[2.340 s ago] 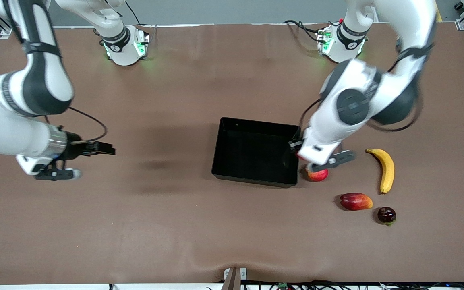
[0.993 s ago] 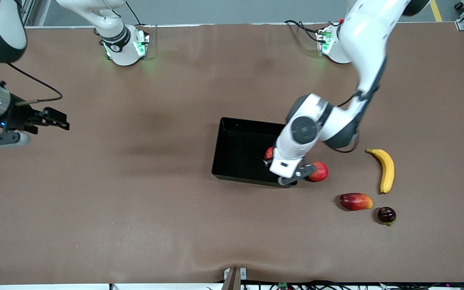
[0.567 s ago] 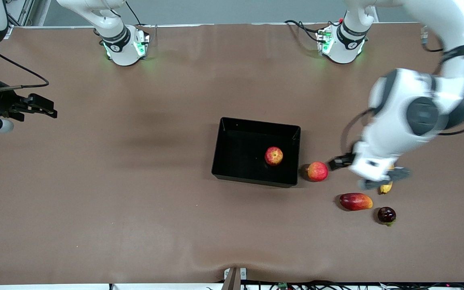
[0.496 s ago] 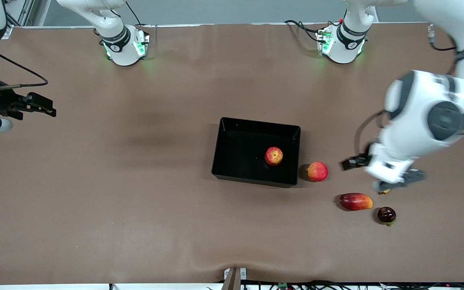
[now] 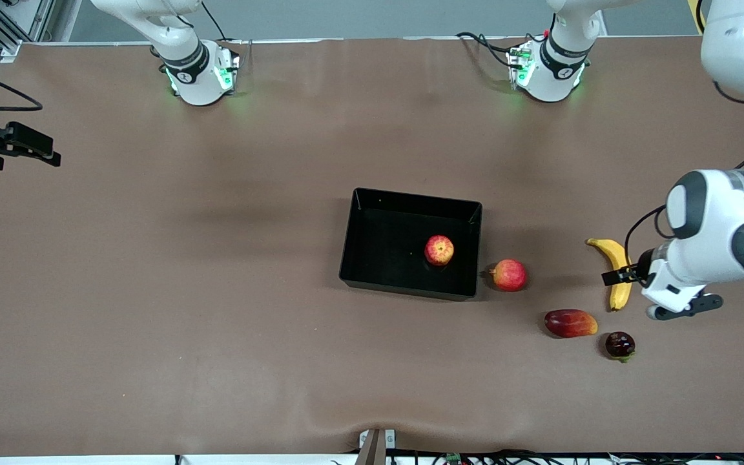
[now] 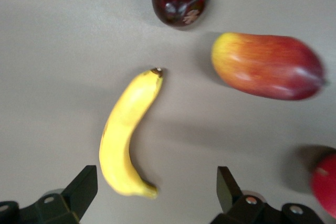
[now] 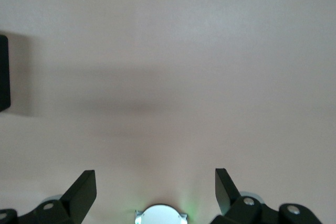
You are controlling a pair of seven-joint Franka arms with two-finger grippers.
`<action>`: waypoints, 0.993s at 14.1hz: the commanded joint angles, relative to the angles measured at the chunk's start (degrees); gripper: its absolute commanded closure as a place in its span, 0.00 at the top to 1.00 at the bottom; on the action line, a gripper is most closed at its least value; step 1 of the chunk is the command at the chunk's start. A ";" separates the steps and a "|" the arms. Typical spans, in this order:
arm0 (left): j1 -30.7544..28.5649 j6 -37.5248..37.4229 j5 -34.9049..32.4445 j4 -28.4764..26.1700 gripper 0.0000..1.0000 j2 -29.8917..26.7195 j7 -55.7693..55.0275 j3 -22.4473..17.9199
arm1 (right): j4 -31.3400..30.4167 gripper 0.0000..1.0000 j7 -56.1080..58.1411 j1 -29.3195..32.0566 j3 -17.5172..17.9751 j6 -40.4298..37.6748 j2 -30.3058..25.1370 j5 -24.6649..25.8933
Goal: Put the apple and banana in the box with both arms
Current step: 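Move the left gripper to the yellow banana and grasp it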
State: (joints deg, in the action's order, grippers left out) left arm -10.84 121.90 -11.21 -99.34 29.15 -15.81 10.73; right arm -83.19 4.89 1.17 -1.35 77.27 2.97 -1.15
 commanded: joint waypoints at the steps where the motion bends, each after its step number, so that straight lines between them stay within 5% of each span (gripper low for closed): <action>1: -3.91 4.30 -3.63 -2.26 1.00 2.12 4.20 0.61 | 0.49 1.00 -0.32 1.38 1.18 -2.03 -1.03 0.54; 3: -5.77 6.58 -5.22 -2.44 1.00 4.41 5.70 0.69 | 0.31 1.00 -1.10 1.55 1.61 -1.86 -2.17 0.27; 6: -6.30 8.35 -5.31 -3.84 0.78 6.09 6.15 0.78 | 0.05 1.00 -6.63 1.82 2.67 -0.90 -2.27 -0.43; 9: -6.56 8.62 -5.31 -4.11 0.73 6.70 6.15 0.78 | -0.65 1.00 -6.65 2.96 3.11 -0.02 -2.18 -1.65; 12: -6.48 8.53 -5.40 -4.55 0.00 6.27 6.76 0.87 | -1.09 1.00 -6.29 3.23 3.11 0.87 -2.18 -2.10; 14: -6.48 6.78 -5.31 -5.25 0.00 3.29 8.60 1.13 | -1.09 1.00 -6.64 2.35 3.11 0.78 -2.27 -2.10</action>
State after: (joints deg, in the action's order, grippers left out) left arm -16.96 129.66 -15.19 -102.84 36.05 -8.39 11.25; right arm -83.55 -0.88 2.88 0.47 77.73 1.60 -2.29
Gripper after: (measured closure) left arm 0.626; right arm 0.000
